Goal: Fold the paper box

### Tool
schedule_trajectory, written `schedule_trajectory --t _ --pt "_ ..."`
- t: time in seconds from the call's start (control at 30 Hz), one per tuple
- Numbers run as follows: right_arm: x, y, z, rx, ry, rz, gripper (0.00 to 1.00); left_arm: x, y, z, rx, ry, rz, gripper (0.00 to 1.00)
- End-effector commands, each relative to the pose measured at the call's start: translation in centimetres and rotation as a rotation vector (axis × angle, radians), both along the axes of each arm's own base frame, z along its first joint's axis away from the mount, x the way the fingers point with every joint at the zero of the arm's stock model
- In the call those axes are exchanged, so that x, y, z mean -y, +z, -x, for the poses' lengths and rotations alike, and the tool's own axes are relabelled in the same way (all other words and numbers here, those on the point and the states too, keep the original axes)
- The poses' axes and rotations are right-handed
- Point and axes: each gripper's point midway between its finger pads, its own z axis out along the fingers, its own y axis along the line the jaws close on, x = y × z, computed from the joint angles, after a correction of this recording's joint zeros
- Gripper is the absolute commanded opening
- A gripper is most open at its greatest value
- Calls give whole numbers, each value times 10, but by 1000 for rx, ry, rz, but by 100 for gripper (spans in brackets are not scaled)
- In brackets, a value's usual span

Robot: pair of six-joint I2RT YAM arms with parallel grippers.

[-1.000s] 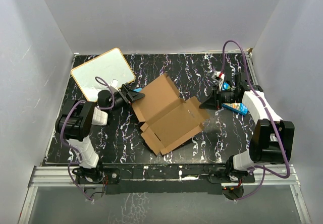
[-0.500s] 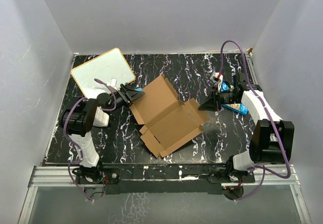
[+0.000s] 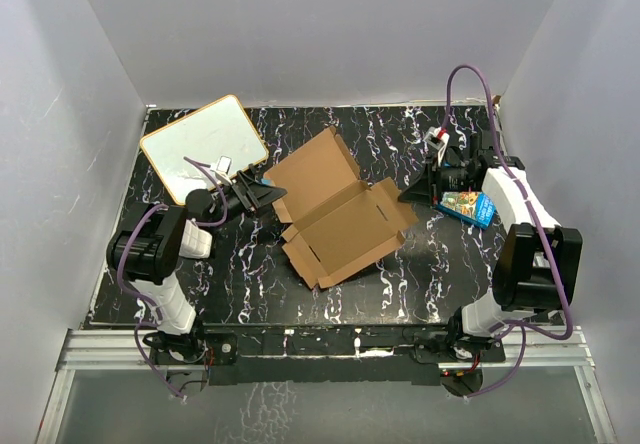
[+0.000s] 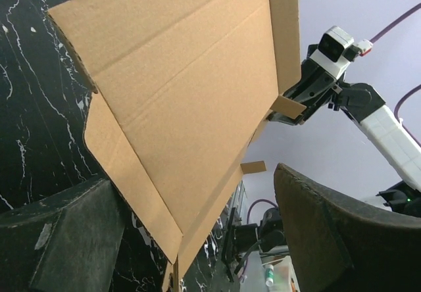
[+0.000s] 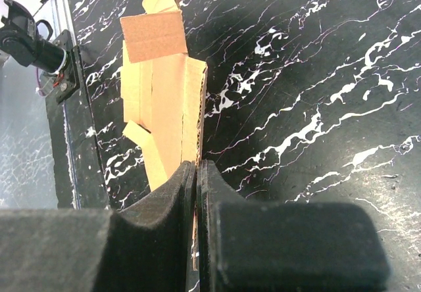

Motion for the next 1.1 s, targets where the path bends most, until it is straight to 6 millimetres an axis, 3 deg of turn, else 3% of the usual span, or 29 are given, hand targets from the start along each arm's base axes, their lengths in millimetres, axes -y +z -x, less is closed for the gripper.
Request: schedule_trajectory --t 0.0,0.33,0.57,0.77,0.87,0.93,0.97,1.07 --pt "-1 17 -11 70 21 -24 8 3 22 9 95 -40 29 83" --pt "0 14 -13 53 14 -13 8 11 31 13 126 -68 44 75" --pt "4 10 -18 39 -8 11 8 12 35 13 156 -60 19 57" --pt "9 5 -28 11 -51 50 8 7 49 14 224 -15 -20 23" --pt "9 8 -29 8 -55 51 9 3 61 16 279 19 -49 0" --pt "9 11 -29 9 -57 48 10 0 68 18 315 45 -76 0" --pt "9 12 -29 10 -60 49 12 -1 71 19 329 60 -90 0" --pt "9 18 -26 17 -70 54 32 -7 81 22 371 111 -129 0"
